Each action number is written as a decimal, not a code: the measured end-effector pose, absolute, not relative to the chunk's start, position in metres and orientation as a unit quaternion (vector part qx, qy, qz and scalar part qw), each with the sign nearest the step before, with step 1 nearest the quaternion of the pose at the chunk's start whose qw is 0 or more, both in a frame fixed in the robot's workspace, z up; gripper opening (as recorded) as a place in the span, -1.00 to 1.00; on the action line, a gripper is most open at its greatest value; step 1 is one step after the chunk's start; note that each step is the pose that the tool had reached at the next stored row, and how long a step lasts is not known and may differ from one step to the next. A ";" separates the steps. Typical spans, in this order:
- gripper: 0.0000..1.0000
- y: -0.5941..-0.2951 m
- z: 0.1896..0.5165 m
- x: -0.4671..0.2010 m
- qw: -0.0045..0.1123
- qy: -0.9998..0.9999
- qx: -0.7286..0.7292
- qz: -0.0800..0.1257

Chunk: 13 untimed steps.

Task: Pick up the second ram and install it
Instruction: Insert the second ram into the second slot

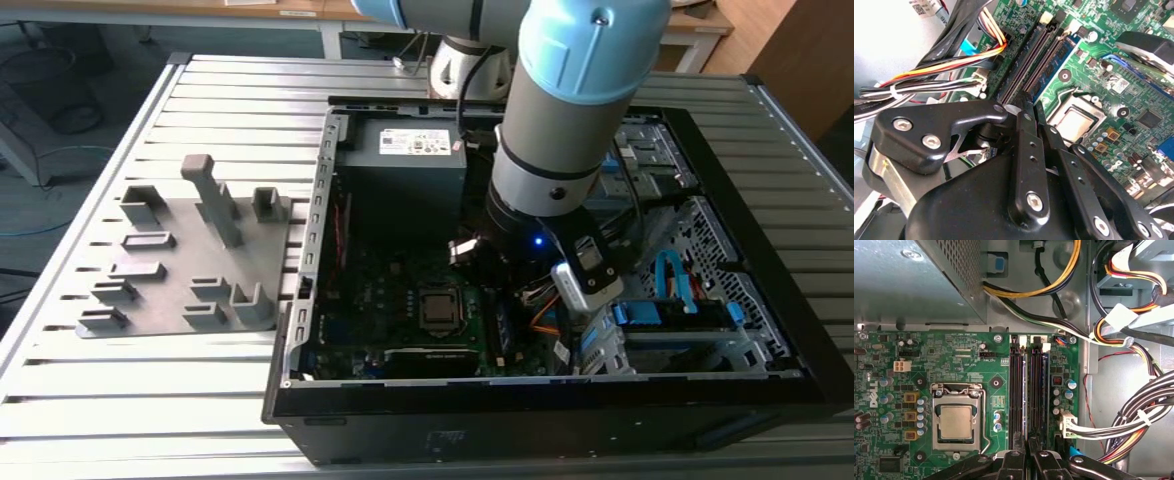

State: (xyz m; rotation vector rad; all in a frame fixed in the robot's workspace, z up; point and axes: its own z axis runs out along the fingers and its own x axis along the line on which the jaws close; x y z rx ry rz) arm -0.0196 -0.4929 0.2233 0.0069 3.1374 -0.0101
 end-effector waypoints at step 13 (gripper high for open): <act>-0.73 -0.492 0.222 -0.022 0.002 1.000 0.008 -0.003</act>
